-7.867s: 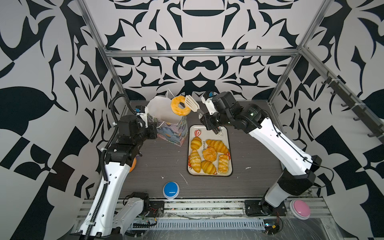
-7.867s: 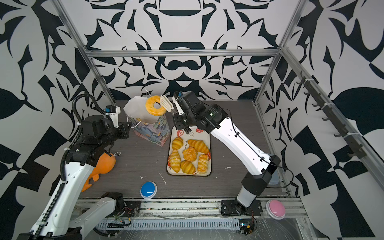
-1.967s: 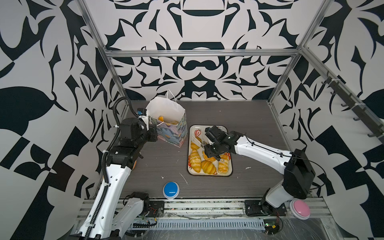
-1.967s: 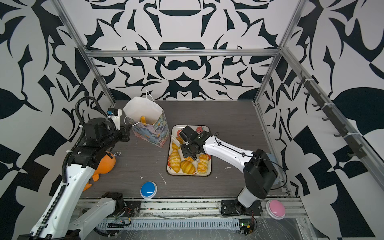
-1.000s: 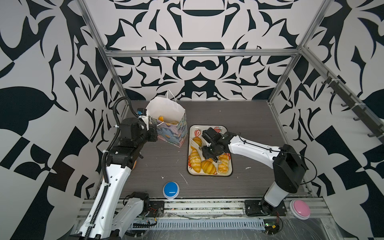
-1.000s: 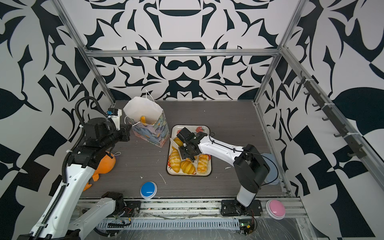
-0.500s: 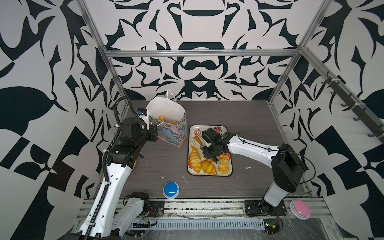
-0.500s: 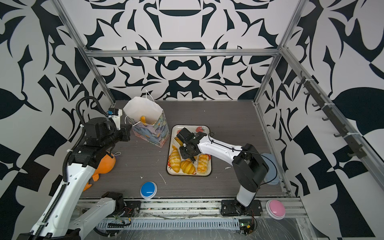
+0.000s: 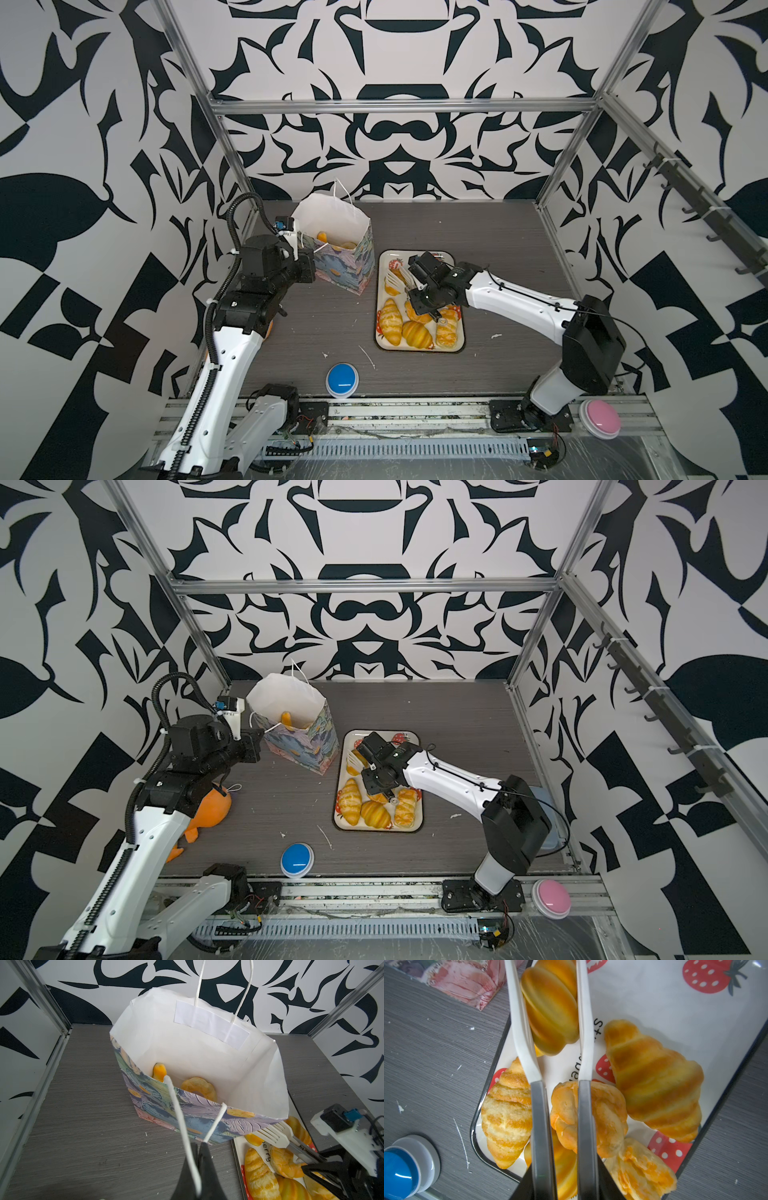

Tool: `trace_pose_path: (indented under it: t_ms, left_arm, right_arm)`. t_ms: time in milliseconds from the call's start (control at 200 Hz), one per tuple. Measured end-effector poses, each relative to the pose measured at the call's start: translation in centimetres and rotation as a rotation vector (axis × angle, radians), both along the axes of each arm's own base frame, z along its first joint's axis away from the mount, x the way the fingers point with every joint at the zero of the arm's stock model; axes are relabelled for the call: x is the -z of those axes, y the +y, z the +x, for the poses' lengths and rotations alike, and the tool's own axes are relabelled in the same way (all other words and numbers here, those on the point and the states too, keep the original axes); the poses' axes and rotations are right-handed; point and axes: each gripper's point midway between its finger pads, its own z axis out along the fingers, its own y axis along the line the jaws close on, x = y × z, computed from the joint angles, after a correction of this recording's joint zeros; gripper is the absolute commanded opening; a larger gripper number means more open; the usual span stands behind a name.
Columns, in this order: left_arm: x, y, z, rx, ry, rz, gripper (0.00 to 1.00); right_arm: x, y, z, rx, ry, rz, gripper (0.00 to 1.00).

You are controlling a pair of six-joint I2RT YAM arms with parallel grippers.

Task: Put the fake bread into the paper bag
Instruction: 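Close the tongs on the striped bun and lift it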

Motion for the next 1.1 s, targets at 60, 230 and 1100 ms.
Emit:
trace_pose_path:
  t_ms: [60, 230, 1100]
  left_arm:
    - [0.0, 0.0, 0.0, 0.0, 0.0, 0.0, 0.01]
    - [0.0, 0.0, 0.0, 0.0, 0.0, 0.0, 0.01]
    - [0.0, 0.0, 0.0, -0.001, 0.0, 0.0, 0.01]
  right_arm:
    - [-0.6, -0.3, 0.0, 0.006, -0.01, 0.005, 0.36]
    - [-2.6, -0.8, 0.2, 0.015, -0.047, 0.022, 0.36]
    - [-17.3, -0.7, 1.2, -0.017, -0.31, 0.207, 0.34]
